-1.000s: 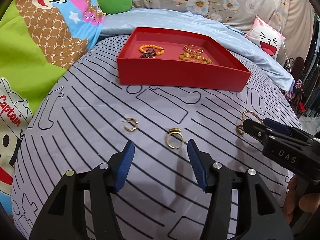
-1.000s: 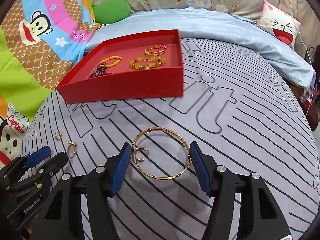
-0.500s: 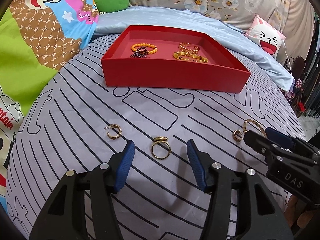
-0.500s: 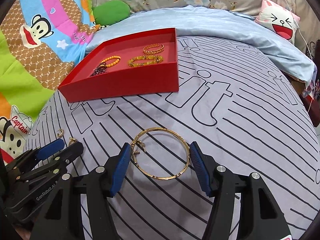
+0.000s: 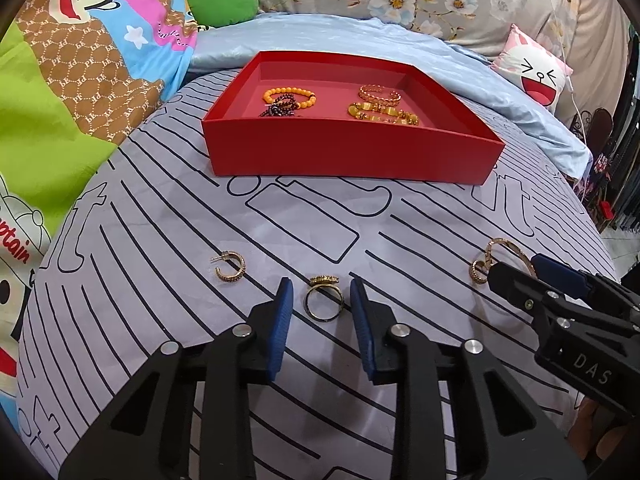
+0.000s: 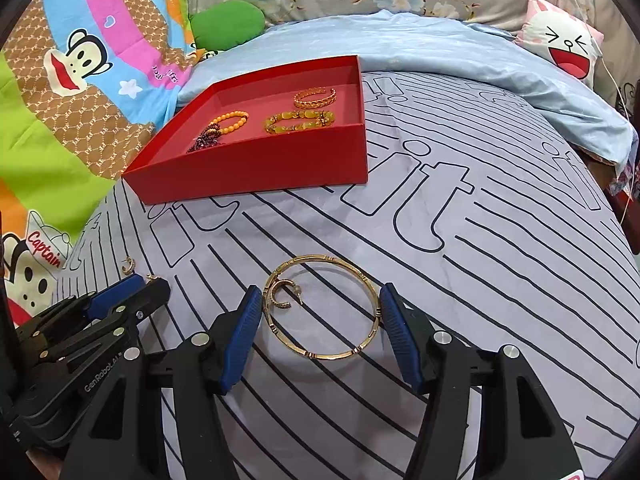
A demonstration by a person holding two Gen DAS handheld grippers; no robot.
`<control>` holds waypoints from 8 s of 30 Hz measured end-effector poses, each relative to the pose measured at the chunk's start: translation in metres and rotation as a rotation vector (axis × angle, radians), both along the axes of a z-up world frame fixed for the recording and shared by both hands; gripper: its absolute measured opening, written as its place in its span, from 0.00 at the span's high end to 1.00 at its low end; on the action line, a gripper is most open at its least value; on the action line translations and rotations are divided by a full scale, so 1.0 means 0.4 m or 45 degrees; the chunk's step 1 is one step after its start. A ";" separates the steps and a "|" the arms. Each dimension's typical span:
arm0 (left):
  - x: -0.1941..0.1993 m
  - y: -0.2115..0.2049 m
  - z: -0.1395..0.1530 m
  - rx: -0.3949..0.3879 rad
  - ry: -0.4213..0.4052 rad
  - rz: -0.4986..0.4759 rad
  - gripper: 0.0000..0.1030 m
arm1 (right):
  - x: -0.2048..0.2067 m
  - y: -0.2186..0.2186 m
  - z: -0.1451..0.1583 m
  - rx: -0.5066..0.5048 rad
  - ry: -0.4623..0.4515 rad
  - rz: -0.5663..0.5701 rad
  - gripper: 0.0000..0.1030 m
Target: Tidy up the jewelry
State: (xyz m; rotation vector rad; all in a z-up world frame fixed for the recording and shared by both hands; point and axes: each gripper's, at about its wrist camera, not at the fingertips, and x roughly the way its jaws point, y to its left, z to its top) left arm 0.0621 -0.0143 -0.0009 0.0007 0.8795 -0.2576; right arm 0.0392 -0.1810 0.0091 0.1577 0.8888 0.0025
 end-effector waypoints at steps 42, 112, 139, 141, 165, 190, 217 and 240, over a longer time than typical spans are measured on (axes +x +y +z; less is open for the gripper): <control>-0.060 0.026 0.079 -0.037 -0.029 0.001 0.81 | -0.064 0.056 0.080 0.012 -0.087 0.085 0.43; 0.717 -0.095 0.121 0.040 0.013 -0.036 0.81 | 0.691 0.011 0.095 -0.108 0.045 0.160 0.43; 0.480 -0.048 0.249 0.084 -0.126 -0.028 0.52 | 0.435 0.005 0.250 -0.099 -0.128 0.160 0.41; 0.438 -0.039 0.259 0.082 -0.140 -0.028 0.52 | 0.396 0.010 0.255 -0.111 -0.138 0.162 0.41; 0.054 0.057 0.111 0.044 -0.111 0.080 0.46 | 0.034 0.037 0.041 -0.088 0.046 0.107 0.41; 0.023 0.122 -0.004 0.013 0.002 0.178 0.45 | 0.036 0.092 -0.022 -0.188 0.008 0.105 0.71; 0.052 0.111 -0.002 -0.018 0.017 0.107 0.78 | 0.024 0.072 -0.018 -0.052 0.034 0.091 0.84; 0.025 0.062 0.005 0.001 0.037 0.045 0.85 | -0.004 0.064 0.006 -0.032 0.013 0.086 0.84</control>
